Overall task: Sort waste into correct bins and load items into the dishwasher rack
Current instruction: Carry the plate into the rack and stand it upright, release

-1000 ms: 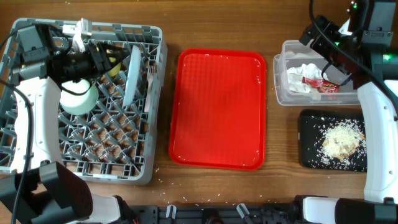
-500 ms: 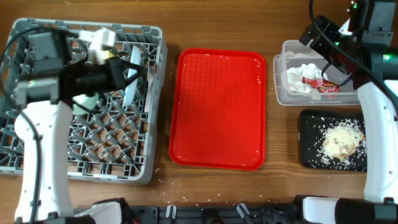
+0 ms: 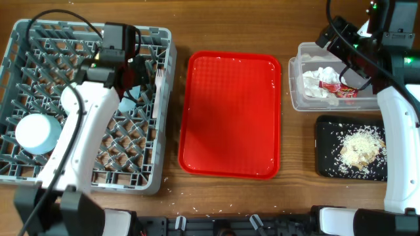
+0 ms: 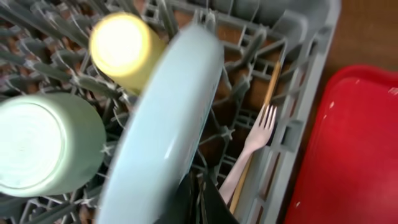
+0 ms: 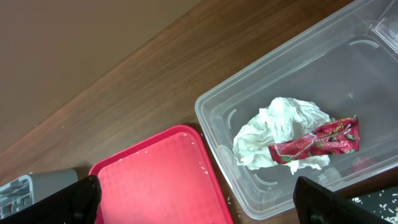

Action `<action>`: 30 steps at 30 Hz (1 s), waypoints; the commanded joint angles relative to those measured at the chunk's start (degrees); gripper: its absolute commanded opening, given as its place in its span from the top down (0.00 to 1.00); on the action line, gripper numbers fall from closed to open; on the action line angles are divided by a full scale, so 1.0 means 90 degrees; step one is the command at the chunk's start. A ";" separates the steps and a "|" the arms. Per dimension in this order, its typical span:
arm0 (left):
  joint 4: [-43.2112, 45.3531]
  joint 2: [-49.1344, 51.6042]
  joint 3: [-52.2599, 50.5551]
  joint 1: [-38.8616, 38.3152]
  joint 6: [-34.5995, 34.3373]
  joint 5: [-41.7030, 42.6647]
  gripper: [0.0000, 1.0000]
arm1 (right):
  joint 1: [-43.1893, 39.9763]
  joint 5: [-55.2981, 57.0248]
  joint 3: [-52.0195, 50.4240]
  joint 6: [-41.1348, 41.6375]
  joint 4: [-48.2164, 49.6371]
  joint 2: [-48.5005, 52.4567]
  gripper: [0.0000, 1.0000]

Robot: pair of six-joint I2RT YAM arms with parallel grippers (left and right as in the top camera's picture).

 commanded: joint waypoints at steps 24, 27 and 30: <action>-0.0034 0.0296 0.0085 0.0947 -0.0444 0.1525 0.80 | 0.0002 0.0107 0.0085 0.0007 0.0000 0.0027 0.00; 0.0070 -0.0345 0.0087 0.0947 -0.0442 0.1528 0.82 | 0.0002 0.0107 0.0085 0.0010 0.0000 0.0027 0.00; -0.0425 -0.1251 0.0087 0.0947 -0.0444 0.2353 0.61 | 0.0002 0.0107 0.0085 0.0010 0.0002 0.0027 0.00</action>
